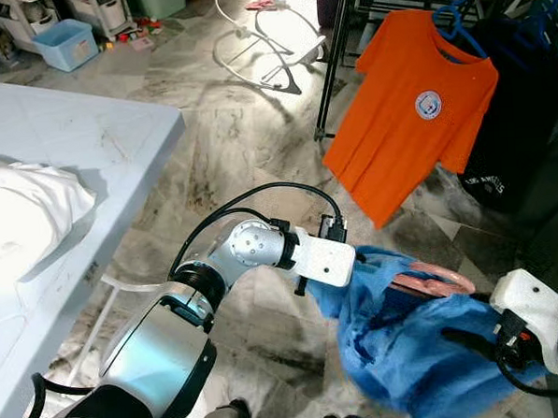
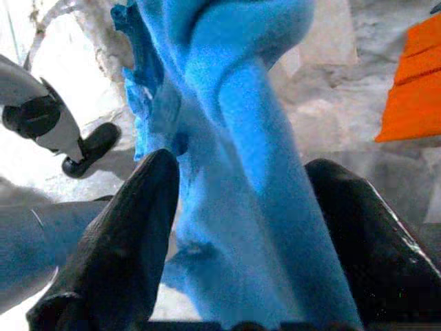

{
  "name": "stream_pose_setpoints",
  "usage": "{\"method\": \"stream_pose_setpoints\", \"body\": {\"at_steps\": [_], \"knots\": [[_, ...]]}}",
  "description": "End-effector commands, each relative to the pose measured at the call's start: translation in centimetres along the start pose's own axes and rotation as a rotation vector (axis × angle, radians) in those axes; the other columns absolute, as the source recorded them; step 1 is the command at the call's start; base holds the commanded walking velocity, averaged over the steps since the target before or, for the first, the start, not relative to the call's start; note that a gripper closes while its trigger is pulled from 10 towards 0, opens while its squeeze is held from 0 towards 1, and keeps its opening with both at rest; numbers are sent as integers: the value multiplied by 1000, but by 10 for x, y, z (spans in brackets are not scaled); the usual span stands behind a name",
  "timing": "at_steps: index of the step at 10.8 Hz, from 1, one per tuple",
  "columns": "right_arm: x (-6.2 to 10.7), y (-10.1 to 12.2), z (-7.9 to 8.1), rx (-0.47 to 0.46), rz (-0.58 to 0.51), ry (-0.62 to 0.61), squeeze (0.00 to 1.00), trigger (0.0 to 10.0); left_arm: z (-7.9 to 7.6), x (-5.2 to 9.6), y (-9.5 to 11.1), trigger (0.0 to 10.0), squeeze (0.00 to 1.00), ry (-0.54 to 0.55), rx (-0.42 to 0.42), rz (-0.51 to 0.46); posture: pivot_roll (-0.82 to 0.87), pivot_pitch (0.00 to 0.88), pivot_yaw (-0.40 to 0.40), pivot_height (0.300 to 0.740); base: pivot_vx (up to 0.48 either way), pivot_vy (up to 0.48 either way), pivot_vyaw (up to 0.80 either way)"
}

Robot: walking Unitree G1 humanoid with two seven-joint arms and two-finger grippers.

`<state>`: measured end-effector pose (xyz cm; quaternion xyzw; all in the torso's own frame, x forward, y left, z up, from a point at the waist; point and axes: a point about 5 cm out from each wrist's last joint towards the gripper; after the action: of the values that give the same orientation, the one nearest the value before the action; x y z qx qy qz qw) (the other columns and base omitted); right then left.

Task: Hang hanger

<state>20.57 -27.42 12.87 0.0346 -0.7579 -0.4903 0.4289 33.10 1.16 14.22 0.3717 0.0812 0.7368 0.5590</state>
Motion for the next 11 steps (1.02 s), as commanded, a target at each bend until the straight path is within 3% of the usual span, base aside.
{"method": "stream_pose_setpoints", "body": {"at_steps": [1,4,5,6,7,8,9,10,11], "knots": [[-1,-3,1,-4,26,28,0,0,6,-3,9,0,0,6,-48,-45,10,158,-40,740,0,0,0],[-3,7,-5,7,-27,-12,0,0,2,-5,6,0,0,28,-37,-28,7,155,-39,740,0,0,0],[-4,6,-4,4,-31,-16,0,0,2,-5,6,706,0,43,-32,-23,4,154,-40,740,0,0,0],[-3,5,-2,-2,-38,-25,0,0,3,-5,5,235,0,55,-38,-15,1,153,-40,740,0,0,0],[2,2,-3,-8,-39,-53,0,0,3,-4,3,431,0,59,-51,7,-2,153,-41,740,0,0,0],[3,3,-4,-10,-41,-58,0,0,3,-4,3,1608,0,60,-51,13,-2,153,-41,740,0,0,0],[4,4,-4,-15,-48,-64,0,0,1,-4,1,10000,298,54,-56,29,-4,150,-41,740,0,0,0],[4,3,-3,-21,-55,-75,0,0,1,-4,1,10000,490,66,-57,30,-3,146,-42,740,0,0,0],[3,4,-2,-26,-63,-77,0,0,2,-4,0,9020,467,78,-64,35,-3,146,-42,740,0,0,0]]}}
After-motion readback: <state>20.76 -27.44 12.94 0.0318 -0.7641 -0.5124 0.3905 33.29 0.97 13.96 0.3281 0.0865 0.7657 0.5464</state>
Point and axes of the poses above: a point about 5 cm out from each wrist's last joint towards the gripper, its own x axis pointing back from the gripper into the wrist, its own y axis along the axis of the wrist's last joint, z = x × y, and after that the axes turned 5 degrees about -x, right-handed
